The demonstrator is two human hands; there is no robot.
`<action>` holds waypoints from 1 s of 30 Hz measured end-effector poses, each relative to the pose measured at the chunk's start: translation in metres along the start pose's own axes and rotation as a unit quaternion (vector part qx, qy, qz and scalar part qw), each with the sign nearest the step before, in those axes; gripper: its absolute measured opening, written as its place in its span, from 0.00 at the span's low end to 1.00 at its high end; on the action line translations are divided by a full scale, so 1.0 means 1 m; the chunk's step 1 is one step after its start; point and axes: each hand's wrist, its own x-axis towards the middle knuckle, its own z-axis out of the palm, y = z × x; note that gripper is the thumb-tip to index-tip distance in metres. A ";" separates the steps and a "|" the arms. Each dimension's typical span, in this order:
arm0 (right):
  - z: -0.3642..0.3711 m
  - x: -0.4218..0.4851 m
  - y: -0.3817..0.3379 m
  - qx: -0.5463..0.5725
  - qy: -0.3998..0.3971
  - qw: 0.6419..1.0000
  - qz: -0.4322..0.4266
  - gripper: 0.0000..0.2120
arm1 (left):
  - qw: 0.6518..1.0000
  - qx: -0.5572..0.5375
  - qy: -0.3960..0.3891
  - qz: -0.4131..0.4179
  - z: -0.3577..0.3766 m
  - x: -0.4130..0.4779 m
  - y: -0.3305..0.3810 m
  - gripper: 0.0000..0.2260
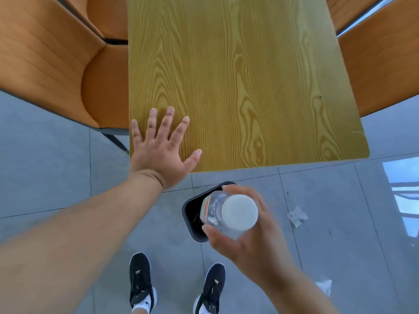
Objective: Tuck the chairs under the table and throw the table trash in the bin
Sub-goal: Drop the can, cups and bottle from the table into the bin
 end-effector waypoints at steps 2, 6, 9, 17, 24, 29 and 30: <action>0.010 -0.018 0.016 -0.055 -0.011 0.998 -0.009 0.35 | 1.000 0.001 0.000 0.000 0.001 0.000 0.000 0.38; 0.021 -0.022 0.053 -0.130 -0.139 0.979 0.078 0.51 | 1.000 0.001 -0.002 -0.001 0.002 0.000 -0.001 0.38; 0.026 -0.022 0.067 -0.163 -0.183 0.963 0.113 0.49 | 1.000 0.002 0.000 0.001 0.002 0.000 -0.002 0.38; 0.000 0.022 0.042 -0.161 0.058 0.985 -0.037 0.24 | 1.000 0.004 -0.009 -0.001 -0.001 0.000 -0.001 0.38; -0.040 0.123 0.041 -0.209 0.101 0.972 -0.029 0.31 | 1.000 0.010 -0.007 0.006 0.000 0.000 -0.001 0.38; -0.020 0.159 0.065 -0.355 -0.022 0.931 0.082 0.38 | 1.000 0.022 -0.009 0.006 -0.004 -0.002 0.000 0.37; -0.016 0.160 0.073 -0.380 -0.018 0.922 0.079 0.39 | 1.000 0.023 -0.003 0.006 -0.002 -0.001 -0.001 0.37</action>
